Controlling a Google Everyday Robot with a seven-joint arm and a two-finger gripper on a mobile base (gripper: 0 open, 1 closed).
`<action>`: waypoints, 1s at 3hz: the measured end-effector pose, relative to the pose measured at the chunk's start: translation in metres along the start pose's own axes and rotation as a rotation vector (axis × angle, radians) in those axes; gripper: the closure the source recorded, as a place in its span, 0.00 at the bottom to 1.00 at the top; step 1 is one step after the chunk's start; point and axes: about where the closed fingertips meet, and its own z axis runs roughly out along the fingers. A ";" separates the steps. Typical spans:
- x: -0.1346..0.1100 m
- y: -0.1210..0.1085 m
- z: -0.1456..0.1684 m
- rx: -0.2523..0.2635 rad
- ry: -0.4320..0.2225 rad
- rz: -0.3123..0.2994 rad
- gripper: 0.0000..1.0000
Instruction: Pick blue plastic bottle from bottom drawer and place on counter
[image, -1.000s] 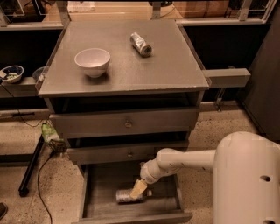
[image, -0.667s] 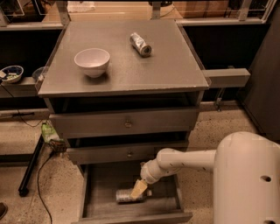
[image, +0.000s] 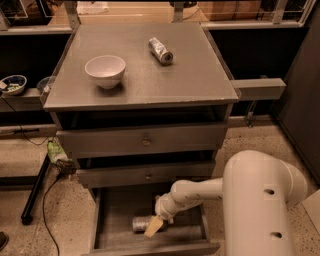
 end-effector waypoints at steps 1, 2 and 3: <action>0.000 0.000 0.001 -0.001 0.000 0.000 0.00; 0.000 -0.006 0.023 0.007 -0.003 -0.004 0.00; 0.003 -0.026 0.062 0.015 -0.007 0.004 0.00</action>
Offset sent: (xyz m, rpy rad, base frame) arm 0.0170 0.0246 -0.0446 -0.0011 -0.0264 -0.0078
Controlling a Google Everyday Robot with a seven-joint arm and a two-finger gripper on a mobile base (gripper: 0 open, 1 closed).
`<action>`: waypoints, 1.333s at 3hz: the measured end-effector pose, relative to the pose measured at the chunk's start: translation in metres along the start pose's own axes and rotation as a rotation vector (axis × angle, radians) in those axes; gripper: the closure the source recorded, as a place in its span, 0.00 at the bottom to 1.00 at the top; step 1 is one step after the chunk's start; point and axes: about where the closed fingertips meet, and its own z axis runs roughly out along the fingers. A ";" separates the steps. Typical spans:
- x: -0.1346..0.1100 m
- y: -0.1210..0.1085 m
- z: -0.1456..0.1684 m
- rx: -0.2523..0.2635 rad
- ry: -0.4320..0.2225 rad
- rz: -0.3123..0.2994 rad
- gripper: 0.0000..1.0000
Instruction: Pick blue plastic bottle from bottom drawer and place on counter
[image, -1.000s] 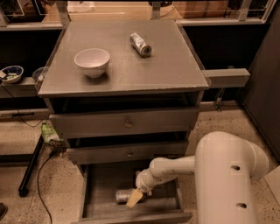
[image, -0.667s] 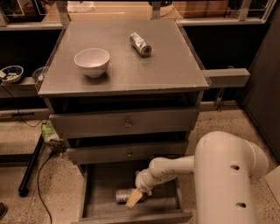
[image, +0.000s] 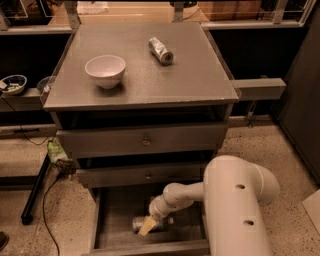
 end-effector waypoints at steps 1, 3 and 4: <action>0.000 0.000 0.000 0.000 0.000 0.000 0.00; 0.052 -0.011 0.035 -0.044 0.040 -0.001 0.00; 0.051 -0.010 0.037 -0.045 0.044 -0.004 0.00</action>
Offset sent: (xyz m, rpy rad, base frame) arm -0.0076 -0.0095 -0.0618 0.0158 0.0736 0.0029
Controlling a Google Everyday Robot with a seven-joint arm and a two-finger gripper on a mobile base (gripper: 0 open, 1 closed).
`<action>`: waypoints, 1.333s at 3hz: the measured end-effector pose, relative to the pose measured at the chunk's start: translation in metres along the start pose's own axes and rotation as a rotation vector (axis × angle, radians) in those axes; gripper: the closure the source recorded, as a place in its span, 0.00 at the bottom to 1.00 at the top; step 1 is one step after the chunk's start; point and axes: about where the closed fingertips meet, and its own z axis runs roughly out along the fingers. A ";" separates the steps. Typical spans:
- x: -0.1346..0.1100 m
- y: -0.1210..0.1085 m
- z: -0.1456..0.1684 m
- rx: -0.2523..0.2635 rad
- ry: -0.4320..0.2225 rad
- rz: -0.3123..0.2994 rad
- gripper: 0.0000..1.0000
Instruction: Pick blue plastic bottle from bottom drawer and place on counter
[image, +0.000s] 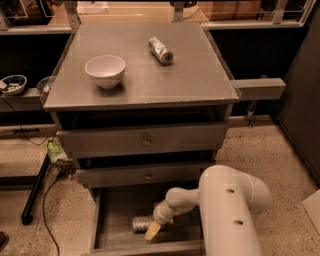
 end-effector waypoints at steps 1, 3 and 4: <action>-0.015 0.001 0.024 -0.042 -0.024 -0.014 0.00; -0.016 0.001 0.025 -0.043 -0.025 -0.014 0.19; -0.016 0.001 0.025 -0.044 -0.025 -0.014 0.42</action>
Offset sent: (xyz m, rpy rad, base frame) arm 0.0080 0.0369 -0.0171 0.0545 0.0275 0.0396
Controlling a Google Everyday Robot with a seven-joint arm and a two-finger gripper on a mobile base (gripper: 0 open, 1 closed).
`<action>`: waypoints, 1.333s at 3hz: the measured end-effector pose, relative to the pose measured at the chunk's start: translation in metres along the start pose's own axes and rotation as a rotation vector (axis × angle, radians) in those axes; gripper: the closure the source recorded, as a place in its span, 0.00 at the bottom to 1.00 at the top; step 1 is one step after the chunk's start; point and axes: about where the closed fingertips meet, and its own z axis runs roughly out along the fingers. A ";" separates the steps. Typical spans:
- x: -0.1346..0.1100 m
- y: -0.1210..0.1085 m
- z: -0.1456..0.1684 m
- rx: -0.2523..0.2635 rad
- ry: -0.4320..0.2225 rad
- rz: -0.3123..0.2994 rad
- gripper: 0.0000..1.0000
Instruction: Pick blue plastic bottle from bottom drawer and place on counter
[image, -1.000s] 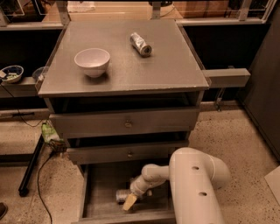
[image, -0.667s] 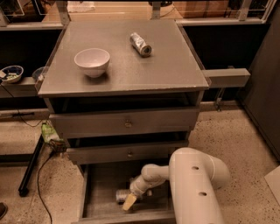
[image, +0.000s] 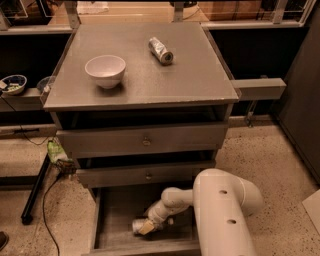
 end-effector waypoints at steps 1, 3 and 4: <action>0.000 0.000 0.000 0.000 0.000 0.000 0.66; 0.001 0.000 0.000 0.005 0.003 0.011 1.00; 0.006 0.000 -0.003 0.024 0.015 0.053 1.00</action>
Offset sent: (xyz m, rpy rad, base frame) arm 0.0000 0.0000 0.0000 0.0000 0.0000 0.0000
